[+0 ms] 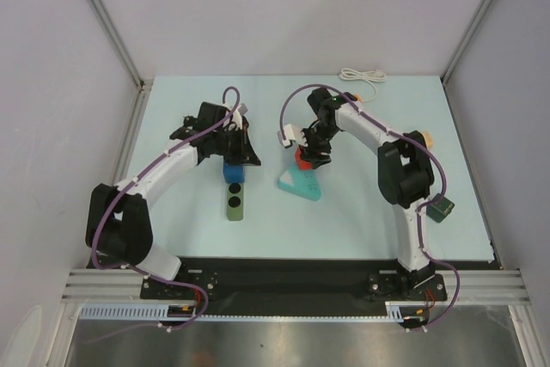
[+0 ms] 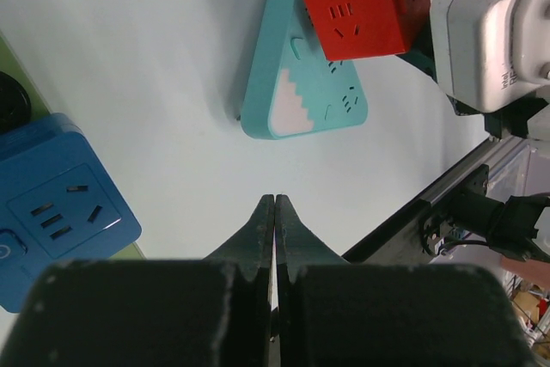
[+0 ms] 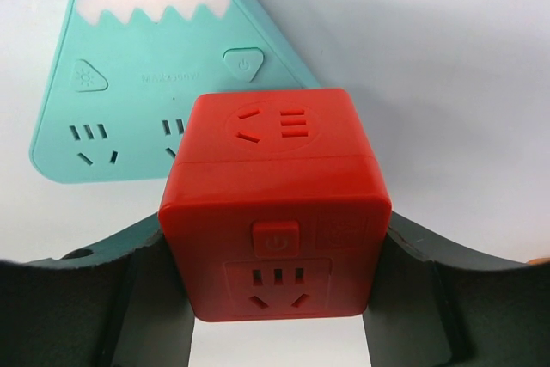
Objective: Insert the plug
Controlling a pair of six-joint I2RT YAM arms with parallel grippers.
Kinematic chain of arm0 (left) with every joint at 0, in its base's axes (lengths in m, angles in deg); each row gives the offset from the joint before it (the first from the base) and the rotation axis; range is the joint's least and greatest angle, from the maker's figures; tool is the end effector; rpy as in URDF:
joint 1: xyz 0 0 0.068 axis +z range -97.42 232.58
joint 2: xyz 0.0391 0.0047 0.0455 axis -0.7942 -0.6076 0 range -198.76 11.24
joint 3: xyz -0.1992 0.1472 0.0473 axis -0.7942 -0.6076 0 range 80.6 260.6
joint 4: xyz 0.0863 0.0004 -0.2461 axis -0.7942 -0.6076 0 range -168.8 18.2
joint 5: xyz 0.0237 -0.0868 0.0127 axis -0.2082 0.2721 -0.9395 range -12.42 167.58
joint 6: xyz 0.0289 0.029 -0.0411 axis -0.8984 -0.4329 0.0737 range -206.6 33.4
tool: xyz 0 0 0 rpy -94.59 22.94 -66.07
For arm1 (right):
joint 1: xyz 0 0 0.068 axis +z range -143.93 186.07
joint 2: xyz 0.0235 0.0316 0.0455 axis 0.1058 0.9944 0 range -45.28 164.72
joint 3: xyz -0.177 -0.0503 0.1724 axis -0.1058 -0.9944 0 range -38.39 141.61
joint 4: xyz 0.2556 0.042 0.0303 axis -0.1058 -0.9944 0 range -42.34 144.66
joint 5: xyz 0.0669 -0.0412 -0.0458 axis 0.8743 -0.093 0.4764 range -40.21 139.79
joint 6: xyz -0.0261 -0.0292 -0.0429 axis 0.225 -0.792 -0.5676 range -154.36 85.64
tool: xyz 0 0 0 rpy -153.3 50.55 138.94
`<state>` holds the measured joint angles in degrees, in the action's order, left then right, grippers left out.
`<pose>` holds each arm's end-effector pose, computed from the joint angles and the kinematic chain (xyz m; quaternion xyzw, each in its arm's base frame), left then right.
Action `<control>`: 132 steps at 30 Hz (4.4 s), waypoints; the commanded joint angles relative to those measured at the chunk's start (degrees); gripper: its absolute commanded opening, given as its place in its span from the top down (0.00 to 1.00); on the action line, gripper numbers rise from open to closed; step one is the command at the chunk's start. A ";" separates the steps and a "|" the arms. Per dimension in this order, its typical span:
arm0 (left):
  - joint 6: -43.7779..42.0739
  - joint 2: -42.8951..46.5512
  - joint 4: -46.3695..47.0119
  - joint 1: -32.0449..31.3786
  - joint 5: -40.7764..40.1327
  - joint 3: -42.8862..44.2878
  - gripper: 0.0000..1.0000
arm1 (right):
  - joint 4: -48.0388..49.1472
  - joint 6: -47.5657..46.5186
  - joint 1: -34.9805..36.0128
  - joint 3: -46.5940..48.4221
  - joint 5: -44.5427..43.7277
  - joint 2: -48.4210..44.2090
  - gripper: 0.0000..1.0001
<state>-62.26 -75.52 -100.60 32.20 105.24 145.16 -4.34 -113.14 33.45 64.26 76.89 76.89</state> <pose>0.2978 -0.1312 0.2329 0.0482 0.9175 -0.3317 0.2140 0.3656 0.2107 0.1849 -0.7874 0.5623 0.1678 0.1886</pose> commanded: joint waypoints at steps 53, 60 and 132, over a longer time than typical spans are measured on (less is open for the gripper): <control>-0.87 4.41 1.46 2.54 -0.76 -0.83 1.00 | 11.02 16.73 4.18 -2.63 -6.35 -5.36 0.00; -1.22 4.84 1.46 2.80 -0.50 -0.66 1.00 | 10.06 20.86 1.20 -2.54 -4.59 -11.51 0.00; -6.50 11.17 6.03 -7.39 -0.68 -1.63 0.28 | 33.43 99.72 -37.94 -57.31 -40.37 -49.39 0.66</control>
<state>-67.24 -65.12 -95.07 24.86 104.73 141.66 25.93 -8.42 -9.15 4.17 34.90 30.50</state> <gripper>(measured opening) 0.721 0.643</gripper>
